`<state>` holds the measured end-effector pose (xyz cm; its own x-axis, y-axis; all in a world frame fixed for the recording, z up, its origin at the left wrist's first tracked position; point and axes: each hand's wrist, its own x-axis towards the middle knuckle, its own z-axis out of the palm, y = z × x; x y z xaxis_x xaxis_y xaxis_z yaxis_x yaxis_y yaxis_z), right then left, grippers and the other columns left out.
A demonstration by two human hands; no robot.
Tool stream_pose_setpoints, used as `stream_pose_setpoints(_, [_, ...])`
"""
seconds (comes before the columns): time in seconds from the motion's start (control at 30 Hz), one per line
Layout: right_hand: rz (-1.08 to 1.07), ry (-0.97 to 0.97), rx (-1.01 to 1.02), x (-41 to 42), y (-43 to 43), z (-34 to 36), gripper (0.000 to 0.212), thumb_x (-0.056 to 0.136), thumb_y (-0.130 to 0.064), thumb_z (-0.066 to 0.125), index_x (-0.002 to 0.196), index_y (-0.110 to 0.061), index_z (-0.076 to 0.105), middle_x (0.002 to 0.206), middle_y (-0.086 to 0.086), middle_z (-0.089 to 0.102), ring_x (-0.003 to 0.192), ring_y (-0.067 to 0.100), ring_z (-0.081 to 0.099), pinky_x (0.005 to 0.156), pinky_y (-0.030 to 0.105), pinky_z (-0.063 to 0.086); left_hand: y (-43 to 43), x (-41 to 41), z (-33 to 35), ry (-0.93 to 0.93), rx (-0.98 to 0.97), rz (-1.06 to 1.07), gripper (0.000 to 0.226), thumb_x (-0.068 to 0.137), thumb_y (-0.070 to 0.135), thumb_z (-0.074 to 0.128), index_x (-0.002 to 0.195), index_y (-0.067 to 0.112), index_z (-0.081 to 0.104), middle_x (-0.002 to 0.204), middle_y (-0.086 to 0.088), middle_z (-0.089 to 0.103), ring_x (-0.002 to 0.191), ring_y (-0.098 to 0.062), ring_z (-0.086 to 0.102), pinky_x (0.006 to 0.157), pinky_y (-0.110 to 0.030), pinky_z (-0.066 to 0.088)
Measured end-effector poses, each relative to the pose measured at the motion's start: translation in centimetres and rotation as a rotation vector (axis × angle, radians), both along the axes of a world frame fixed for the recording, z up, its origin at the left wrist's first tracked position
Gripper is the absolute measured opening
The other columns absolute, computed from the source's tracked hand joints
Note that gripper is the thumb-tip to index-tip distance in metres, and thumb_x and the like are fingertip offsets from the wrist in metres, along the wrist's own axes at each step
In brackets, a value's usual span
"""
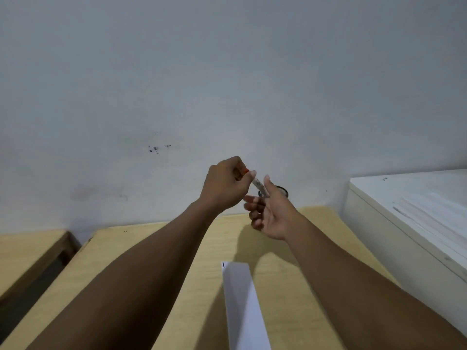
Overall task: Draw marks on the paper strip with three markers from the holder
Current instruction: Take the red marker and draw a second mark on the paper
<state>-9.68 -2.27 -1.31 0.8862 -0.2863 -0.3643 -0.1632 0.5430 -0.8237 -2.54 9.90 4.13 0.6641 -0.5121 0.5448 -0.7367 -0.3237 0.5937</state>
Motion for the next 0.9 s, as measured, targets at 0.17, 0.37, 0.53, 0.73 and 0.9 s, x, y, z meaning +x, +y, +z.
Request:
stream_pose_setpoints(0.17, [-0.178, -0.122, 0.117, 0.7, 4.6, 0.5, 0.034, 0.102, -0.041, 0.059, 0.083, -0.013, 0.058, 0.056, 0.001, 0.053, 0.035, 0.008, 0.035, 0.039, 0.019, 0.023, 5.6, -0.8, -1.9, 0.038, 0.157, 0.041, 0.042, 0.102, 0.037, 0.053, 0.064, 0.019, 0.050, 0.058, 0.001, 0.056, 0.055, -0.017, 0.046, 0.057, -0.032, 0.034])
stream_pose_setpoints(0.37, [-0.244, -0.186, -0.001, -0.5, 3.4, 0.3, 0.032, 0.106, -0.028, 0.055, 0.080, -0.010, 0.056, 0.050, 0.005, 0.057, 0.032, 0.008, 0.045, 0.035, 0.018, 0.031, 11.5, -0.7, -5.2, 0.198, 0.107, 0.170, 0.054, 0.110, 0.037, 0.031, 0.094, 0.005, 0.072, 0.113, -0.009, 0.077, 0.094, -0.035, 0.068, 0.078, -0.033, 0.041])
stream_pose_setpoints(0.53, [-0.204, -0.138, -0.196, -2.7, 1.5, -1.3, 0.030, 0.104, -0.032, 0.058, 0.090, -0.008, 0.066, 0.066, 0.011, 0.068, 0.050, 0.016, 0.068, 0.045, 0.023, 0.049, 16.1, 1.0, -10.3, 0.192, 0.635, 0.176, 0.031, 0.098, 0.049, 0.053, 0.077, 0.025, 0.051, 0.079, -0.003, 0.062, 0.079, -0.027, 0.060, 0.062, -0.034, 0.039])
stream_pose_setpoints(0.73, [-0.080, -0.092, -0.294, -2.6, 4.5, -2.5, 0.029, 0.104, -0.035, 0.058, 0.096, -0.007, 0.065, 0.075, 0.014, 0.071, 0.064, 0.026, 0.074, 0.057, 0.031, 0.054, 13.7, -1.6, -12.6, 0.109, 0.998, 0.105, 0.027, 0.088, 0.039, 0.056, 0.103, 0.018, 0.063, 0.104, -0.006, 0.062, 0.097, -0.029, 0.064, 0.070, -0.033, 0.043])
stream_pose_setpoints(0.9, [-0.073, -0.056, -0.334, -2.7, 4.8, -3.5, 0.032, 0.103, -0.035, 0.059, 0.100, -0.004, 0.066, 0.077, 0.016, 0.072, 0.060, 0.025, 0.075, 0.058, 0.032, 0.054, 12.8, -1.9, -12.2, 0.131, 1.041, 0.117, 0.032, 0.089, 0.039, 0.055, 0.110, 0.017, 0.064, 0.111, -0.007, 0.065, 0.092, -0.026, 0.062, 0.072, -0.035, 0.047])
